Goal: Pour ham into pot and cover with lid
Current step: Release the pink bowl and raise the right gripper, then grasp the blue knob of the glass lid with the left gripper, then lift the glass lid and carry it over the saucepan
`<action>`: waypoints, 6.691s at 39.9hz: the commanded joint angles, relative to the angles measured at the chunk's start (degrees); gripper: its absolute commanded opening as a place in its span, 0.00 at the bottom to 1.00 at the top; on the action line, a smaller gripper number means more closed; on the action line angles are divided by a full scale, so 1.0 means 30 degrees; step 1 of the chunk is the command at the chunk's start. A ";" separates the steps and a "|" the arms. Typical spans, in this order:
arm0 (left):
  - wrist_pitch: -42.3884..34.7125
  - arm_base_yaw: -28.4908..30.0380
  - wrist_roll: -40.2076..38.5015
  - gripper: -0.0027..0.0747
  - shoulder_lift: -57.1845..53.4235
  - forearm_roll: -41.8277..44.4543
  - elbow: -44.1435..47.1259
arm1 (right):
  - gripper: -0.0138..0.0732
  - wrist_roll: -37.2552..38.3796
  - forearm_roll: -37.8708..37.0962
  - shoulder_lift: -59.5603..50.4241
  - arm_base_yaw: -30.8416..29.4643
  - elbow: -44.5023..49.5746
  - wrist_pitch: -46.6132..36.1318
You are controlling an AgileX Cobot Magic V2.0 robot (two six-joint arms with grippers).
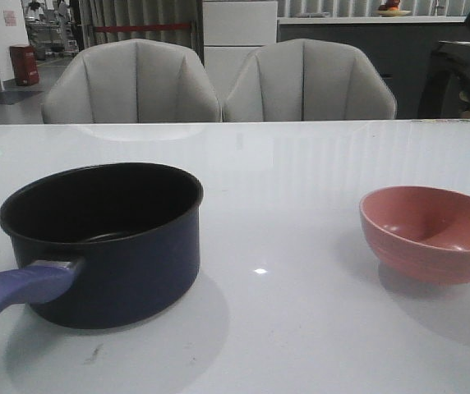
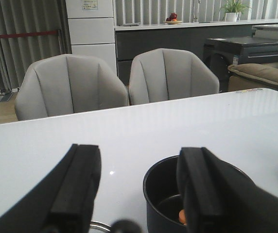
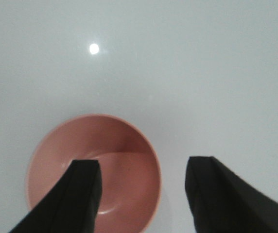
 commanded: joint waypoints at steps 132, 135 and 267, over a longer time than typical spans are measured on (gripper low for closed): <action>1.5305 0.6157 -0.3531 0.90 3.0331 -0.0089 -1.8289 | 0.33 -0.0074 0.0249 -2.2959 0.3243 1.5062 -0.8979; 1.5338 0.6157 -0.3531 0.90 3.0861 -0.0089 -1.8289 | 0.33 -0.0074 0.0249 -2.2959 0.3243 1.5062 -0.8979; 1.9141 -0.3240 -0.0428 0.31 3.2862 -0.0750 -2.6226 | 0.32 -0.0074 0.0249 -2.2959 0.3243 1.5062 -0.8979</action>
